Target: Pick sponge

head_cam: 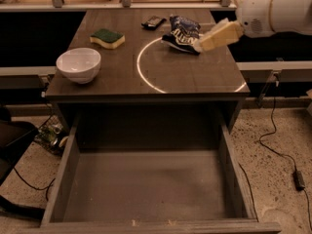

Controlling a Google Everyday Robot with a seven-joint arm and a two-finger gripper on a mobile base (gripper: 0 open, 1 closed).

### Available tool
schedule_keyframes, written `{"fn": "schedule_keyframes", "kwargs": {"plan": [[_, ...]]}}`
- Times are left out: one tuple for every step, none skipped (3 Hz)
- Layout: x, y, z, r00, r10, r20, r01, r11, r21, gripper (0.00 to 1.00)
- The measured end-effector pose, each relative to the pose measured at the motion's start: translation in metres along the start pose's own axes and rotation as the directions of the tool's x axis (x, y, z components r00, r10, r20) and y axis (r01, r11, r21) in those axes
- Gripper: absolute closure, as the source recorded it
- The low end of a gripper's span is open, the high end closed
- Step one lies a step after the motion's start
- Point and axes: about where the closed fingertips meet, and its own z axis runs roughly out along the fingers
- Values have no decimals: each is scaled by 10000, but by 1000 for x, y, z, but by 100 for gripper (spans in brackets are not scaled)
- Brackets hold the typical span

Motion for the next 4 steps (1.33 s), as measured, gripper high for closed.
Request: {"fn": "schedule_keyframes", "kwargs": {"plan": [[-11, -17, 2, 9994, -25, 342, 1, 9975, 709, 0], [-11, -17, 2, 9994, -26, 343, 1, 9975, 708, 0], [-15, -19, 15, 9977, 175, 659, -225, 9969, 759, 0], [-28, -19, 61, 9912, 596, 1184, -698, 9940, 845, 0]]}}
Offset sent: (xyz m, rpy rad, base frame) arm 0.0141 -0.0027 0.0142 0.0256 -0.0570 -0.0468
